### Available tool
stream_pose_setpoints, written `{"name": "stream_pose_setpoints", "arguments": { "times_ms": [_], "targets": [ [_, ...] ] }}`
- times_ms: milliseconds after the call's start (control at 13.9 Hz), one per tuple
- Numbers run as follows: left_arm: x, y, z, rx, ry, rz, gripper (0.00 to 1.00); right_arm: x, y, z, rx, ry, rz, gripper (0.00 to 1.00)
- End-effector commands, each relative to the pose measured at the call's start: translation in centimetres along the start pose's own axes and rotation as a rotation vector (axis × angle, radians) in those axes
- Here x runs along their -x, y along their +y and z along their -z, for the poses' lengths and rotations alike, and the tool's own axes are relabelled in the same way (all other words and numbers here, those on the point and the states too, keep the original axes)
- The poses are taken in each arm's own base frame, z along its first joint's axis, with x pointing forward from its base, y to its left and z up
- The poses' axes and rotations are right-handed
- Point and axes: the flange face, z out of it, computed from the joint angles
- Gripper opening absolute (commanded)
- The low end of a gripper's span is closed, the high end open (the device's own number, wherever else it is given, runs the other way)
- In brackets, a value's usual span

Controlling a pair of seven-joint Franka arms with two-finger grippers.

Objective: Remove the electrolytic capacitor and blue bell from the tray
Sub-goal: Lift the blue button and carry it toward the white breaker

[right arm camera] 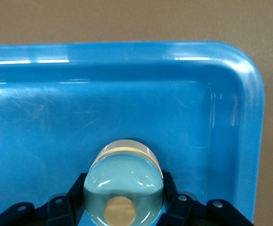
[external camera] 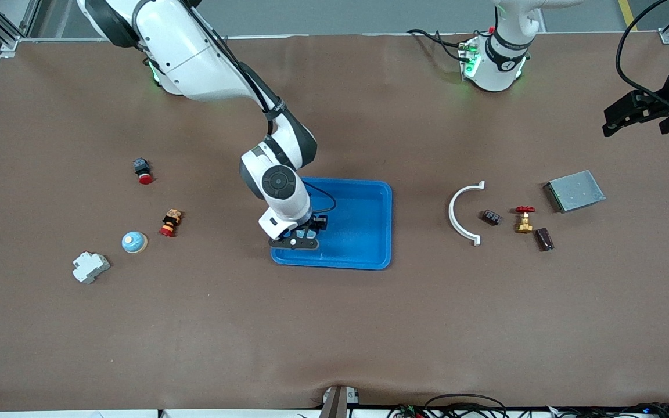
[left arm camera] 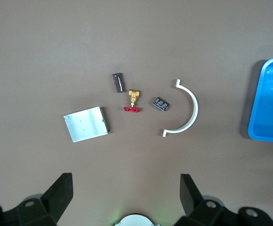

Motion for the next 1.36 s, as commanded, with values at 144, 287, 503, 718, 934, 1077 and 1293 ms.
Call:
{"name": "stream_pose_setpoints", "arguments": {
  "times_ms": [144,287,503,718,934,1077,1293],
  "targets": [
    [0.8,0.0,0.4,0.022,-0.007,-0.017,1.0,-0.2,-0.3,5.9,0.033,-0.022,0.014,0.0],
    [0.8,-0.1,0.3,0.022,-0.009,-0.015,1.0,-0.3,0.2,10.2,0.041,-0.027,0.027,0.0],
    [0.8,0.1,0.3,0.021,-0.01,-0.012,1.0,-1.6,3.6,16.4,0.06,-0.052,0.103,0.0],
    [0.8,0.1,0.3,0.021,-0.011,-0.012,1.0,-3.6,9.5,21.0,0.079,-0.104,0.225,0.0],
    [0.7,0.1,0.3,0.02,-0.01,-0.014,1.0,-5.8,15.5,22.7,0.076,-0.15,0.313,0.0],
    [0.6,0.1,0.3,0.02,-0.01,-0.014,1.0,-7.3,19.6,22.7,0.066,-0.164,0.357,0.0],
    [0.4,0.1,0.1,0.014,-0.011,-0.013,1.0,-8.6,24.1,21.5,0.053,-0.171,0.39,0.0]
  ]
}}
